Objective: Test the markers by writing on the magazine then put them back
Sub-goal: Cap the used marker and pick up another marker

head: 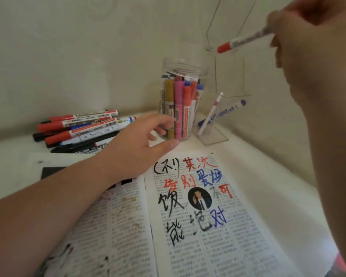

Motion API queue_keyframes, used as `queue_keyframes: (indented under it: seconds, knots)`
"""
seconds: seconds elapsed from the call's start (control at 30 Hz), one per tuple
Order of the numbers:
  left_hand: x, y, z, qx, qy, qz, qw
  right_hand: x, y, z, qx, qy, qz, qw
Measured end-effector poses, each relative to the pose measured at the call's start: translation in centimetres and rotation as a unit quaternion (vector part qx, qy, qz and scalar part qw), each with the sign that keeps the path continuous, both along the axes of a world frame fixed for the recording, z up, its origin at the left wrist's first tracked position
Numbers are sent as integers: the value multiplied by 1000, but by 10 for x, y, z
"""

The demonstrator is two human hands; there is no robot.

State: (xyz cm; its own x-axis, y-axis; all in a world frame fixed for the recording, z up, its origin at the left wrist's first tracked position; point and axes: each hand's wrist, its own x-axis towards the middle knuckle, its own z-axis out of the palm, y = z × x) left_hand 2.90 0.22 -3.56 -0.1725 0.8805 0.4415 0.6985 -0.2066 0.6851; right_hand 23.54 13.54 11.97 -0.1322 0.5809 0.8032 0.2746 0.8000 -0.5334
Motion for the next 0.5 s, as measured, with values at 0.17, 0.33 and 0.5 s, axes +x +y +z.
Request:
queue_keyframes:
  seconds: [0.17, 0.33, 0.5]
  knots:
    - [11, -7, 10, 8, -32, -40, 999, 0, -33, -53, -85, 60, 177, 979]
    - [7, -4, 3, -67, 72, -35, 995, -16, -33, -112, -291, 88, 276, 912]
    - [7, -4, 3, -98, 41, -54, 993, -15, -34, -129, -349, 49, 328, 876]
